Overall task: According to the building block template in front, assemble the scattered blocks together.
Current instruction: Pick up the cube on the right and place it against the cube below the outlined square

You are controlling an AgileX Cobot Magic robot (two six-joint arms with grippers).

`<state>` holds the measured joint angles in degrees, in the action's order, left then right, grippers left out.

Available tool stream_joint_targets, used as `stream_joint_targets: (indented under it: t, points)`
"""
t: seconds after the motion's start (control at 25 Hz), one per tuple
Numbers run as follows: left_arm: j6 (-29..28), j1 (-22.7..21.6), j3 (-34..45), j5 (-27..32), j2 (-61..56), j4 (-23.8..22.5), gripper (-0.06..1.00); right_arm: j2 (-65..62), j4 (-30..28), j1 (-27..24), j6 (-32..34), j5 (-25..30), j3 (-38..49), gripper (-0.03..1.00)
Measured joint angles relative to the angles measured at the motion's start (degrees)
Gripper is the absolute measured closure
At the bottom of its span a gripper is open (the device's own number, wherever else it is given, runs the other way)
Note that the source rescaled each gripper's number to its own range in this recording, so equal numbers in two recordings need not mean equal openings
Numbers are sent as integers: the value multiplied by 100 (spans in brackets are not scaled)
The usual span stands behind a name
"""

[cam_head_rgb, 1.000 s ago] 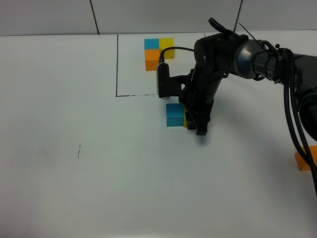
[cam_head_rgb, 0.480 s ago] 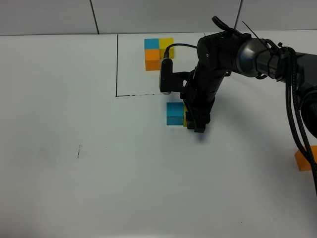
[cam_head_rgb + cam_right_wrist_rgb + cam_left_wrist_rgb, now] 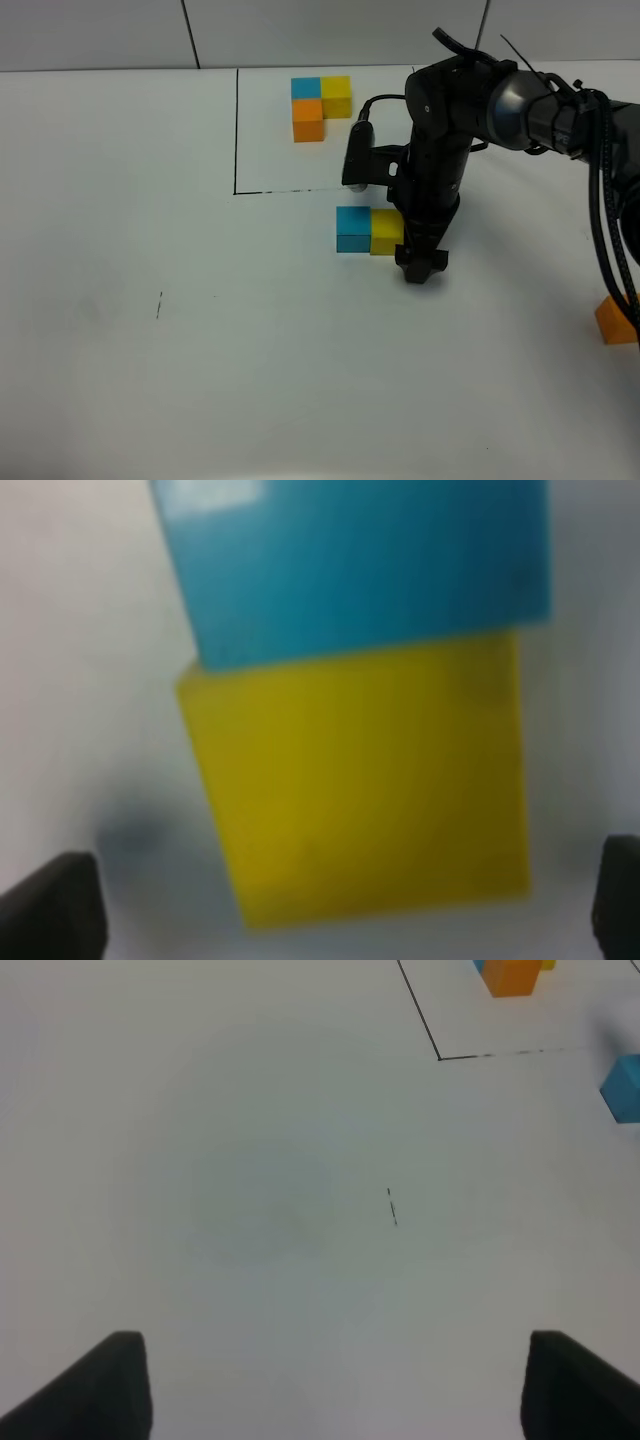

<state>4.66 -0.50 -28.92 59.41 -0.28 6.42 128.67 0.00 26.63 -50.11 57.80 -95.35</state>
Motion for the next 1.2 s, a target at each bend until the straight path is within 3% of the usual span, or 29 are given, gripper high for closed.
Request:
stream_joint_targets:
  t: [0.16,0.36,0.64,0.76,1.0,1.2]
  points:
    - [0,0,0,0,0,0,25,-556,-93,-250,250,-286,636,-3]
    - [0,0,0,0,0,0,25,-1562,-221,-751,1021,-804,2034,-3]
    - [0,0,0,0,0,0,25,-2975,-451,-1737,3081,-973,3472,-3]
    - [0,0,0,0,0,0,25,-3354,-486,-2150,3655,-1056,3998,-2]
    - [0,0,0,0,0,0,25,-3615,-473,-2875,3947,-1384,4791,-1]
    - [0,0,0,0,0,0,25,-3618,112,-3212,3571,-1713,4927,0]
